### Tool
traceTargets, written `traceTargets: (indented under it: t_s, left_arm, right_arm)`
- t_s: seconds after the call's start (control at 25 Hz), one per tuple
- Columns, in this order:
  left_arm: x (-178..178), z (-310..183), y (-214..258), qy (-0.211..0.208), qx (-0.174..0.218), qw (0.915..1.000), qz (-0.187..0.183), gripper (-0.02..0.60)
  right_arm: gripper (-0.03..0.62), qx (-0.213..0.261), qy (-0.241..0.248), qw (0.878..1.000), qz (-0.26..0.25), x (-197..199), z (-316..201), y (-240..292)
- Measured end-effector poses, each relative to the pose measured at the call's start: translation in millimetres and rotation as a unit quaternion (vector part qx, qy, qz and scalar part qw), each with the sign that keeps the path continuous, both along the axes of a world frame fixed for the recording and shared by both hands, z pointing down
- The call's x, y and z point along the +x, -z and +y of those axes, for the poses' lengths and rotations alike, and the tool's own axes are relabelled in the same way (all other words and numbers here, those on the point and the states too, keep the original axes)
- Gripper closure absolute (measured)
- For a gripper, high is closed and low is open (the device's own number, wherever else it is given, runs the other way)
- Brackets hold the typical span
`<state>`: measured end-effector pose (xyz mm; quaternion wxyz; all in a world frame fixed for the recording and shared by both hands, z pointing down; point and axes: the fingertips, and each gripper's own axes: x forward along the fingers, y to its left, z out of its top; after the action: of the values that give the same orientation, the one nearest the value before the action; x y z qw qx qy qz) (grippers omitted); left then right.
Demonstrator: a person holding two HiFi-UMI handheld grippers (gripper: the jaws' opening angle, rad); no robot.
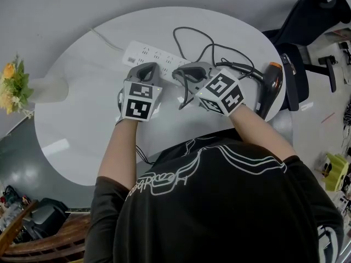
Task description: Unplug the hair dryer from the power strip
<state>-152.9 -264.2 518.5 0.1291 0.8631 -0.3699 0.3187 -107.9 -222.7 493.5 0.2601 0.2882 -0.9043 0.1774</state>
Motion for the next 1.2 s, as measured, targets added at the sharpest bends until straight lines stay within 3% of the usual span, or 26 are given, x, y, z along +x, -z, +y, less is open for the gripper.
traceTargets:
  t_s: [0.12, 0.2, 0.4, 0.52, 0.92, 1.12, 1.2]
  left_arm:
    - [0.9, 0.4, 0.2, -0.005, 0.001, 1.0, 0.0, 0.578]
    - [0.4, 0.4, 0.0, -0.005, 0.002, 1.0, 0.0, 0.579]
    - [0.8, -1.4, -0.4, -0.001, 0.005, 0.9999, -0.014, 0.578]
    - [0.9, -1.8, -0.5, -0.001, -0.001, 0.9999, -0.013, 0.578]
    - [0.8, -1.2, -0.3, -0.013, 0.007, 0.9997, -0.017, 0.58]
    - [1.4, -2.3, -0.3, -0.01, -0.002, 0.9998, -0.016, 0.578]
    - [1.7, -1.7, -0.4, -0.008, -0.004, 0.9998, -0.015, 0.579]
  right_arm:
    - [0.566, -0.046, -0.027, 0.998, -0.042, 3.3, -1.6, 0.2]
    - [0.566, -0.049, -0.036, 0.997, -0.043, 3.0, -1.8, 0.7]
    - [0.566, 0.034, 0.006, 0.999, 0.033, -1.5, 1.3, 2.5]
    - [0.566, 0.048, 0.018, 0.998, 0.043, -2.7, 2.2, 3.0]
    - [0.566, -0.044, -0.037, 0.998, -0.042, 5.1, -3.8, 0.8]
    - [0.566, 0.041, 0.033, 0.998, 0.045, -2.3, 3.0, 4.3]
    - [0.566, 0.054, 0.046, 0.996, 0.058, -3.6, 5.4, 4.4]
